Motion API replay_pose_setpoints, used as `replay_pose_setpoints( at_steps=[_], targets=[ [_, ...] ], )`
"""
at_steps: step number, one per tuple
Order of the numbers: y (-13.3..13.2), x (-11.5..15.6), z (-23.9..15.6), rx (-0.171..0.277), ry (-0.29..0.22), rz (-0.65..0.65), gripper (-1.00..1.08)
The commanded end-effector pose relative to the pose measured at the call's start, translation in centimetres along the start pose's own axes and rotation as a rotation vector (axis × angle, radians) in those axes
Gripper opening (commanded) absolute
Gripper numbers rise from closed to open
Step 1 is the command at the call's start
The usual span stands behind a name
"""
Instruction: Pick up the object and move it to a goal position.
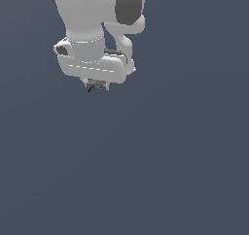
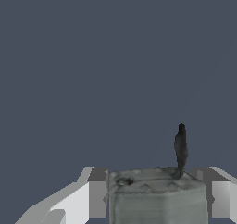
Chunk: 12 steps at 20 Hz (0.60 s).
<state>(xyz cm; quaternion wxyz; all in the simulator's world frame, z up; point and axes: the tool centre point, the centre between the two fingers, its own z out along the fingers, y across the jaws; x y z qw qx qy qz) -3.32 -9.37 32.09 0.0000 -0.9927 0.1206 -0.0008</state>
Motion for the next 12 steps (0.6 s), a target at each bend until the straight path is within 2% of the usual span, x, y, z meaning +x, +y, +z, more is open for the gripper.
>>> replay_pose_setpoints(
  at_steps=[1, 12],
  targets=[
    [0.1, 0.2, -2.0, 0.000, -0.001, 0.000, -1.00],
    [0.3, 0.9, -6.3, 0.000, -0.002, -0.001, -1.00]
  ],
)
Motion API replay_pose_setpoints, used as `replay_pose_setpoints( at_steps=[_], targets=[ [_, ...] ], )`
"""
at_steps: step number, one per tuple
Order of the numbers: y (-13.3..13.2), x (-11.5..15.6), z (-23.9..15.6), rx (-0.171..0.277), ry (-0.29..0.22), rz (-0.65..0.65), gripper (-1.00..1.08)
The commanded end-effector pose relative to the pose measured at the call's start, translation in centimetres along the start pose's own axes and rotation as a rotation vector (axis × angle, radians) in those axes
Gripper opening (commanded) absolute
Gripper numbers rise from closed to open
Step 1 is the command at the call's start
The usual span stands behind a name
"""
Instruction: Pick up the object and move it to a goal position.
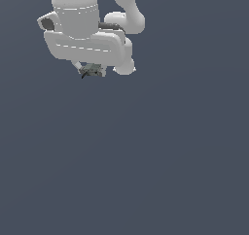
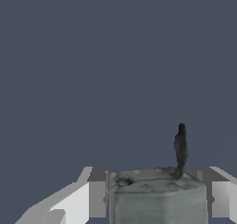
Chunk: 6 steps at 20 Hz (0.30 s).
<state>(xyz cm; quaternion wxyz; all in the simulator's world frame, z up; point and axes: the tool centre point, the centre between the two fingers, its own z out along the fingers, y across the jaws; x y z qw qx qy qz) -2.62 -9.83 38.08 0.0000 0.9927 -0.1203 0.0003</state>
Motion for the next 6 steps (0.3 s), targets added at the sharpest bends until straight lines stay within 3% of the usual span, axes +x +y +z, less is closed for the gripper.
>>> replay_pose_setpoints(
  at_steps=[1, 6],
  targets=[
    [0.02, 0.08, -0.41, 0.000, -0.001, 0.000, -1.00],
    [0.00, 0.14, -0.26, 0.000, -0.001, 0.000, -1.00]
  ],
)
